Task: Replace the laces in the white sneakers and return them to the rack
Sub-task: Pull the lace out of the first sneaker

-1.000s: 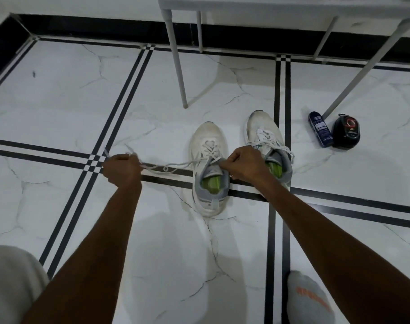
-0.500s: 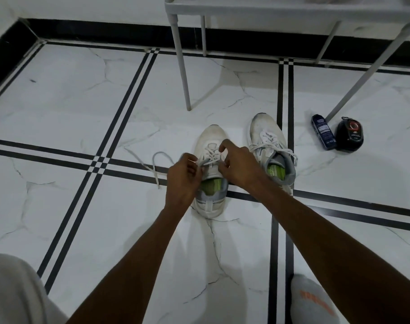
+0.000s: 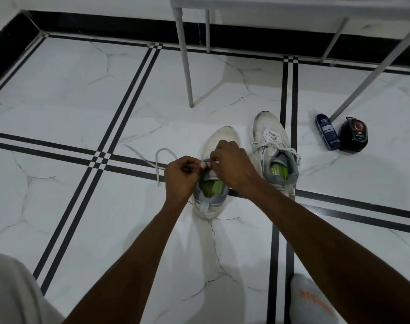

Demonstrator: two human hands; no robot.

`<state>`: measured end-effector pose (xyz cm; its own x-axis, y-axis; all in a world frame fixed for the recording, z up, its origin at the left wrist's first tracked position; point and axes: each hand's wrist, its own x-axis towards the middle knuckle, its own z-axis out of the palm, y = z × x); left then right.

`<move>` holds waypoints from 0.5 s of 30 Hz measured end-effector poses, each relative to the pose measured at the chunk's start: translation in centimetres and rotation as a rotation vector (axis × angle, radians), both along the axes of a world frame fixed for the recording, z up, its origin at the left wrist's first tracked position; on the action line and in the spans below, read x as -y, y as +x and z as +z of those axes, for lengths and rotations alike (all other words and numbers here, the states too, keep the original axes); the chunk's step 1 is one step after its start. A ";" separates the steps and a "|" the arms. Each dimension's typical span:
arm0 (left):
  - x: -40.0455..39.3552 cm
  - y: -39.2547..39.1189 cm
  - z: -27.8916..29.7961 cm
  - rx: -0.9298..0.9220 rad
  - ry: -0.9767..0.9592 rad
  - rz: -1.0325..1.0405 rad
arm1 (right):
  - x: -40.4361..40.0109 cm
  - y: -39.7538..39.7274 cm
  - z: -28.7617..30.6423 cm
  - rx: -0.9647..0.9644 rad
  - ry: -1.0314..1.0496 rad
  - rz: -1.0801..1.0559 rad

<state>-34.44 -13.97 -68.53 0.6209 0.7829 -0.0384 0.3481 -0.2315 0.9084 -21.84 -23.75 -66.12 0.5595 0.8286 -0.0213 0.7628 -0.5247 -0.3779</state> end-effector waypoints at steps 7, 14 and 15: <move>-0.1 0.1 -0.1 0.011 -0.065 0.041 | 2.2 3.2 -0.2 -0.327 0.415 -0.508; 0.2 0.5 0.0 0.006 -0.033 0.007 | 0.1 -0.1 -0.8 -0.025 0.021 0.027; 0.2 0.5 -0.1 0.006 -0.034 0.004 | 0.2 0.0 -1.1 -0.010 0.059 0.031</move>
<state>-33.95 -14.15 -68.60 0.6180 0.7837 -0.0615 0.3436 -0.1990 0.9178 -21.81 -23.96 -67.18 0.5331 0.8458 0.0225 0.7745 -0.4771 -0.4153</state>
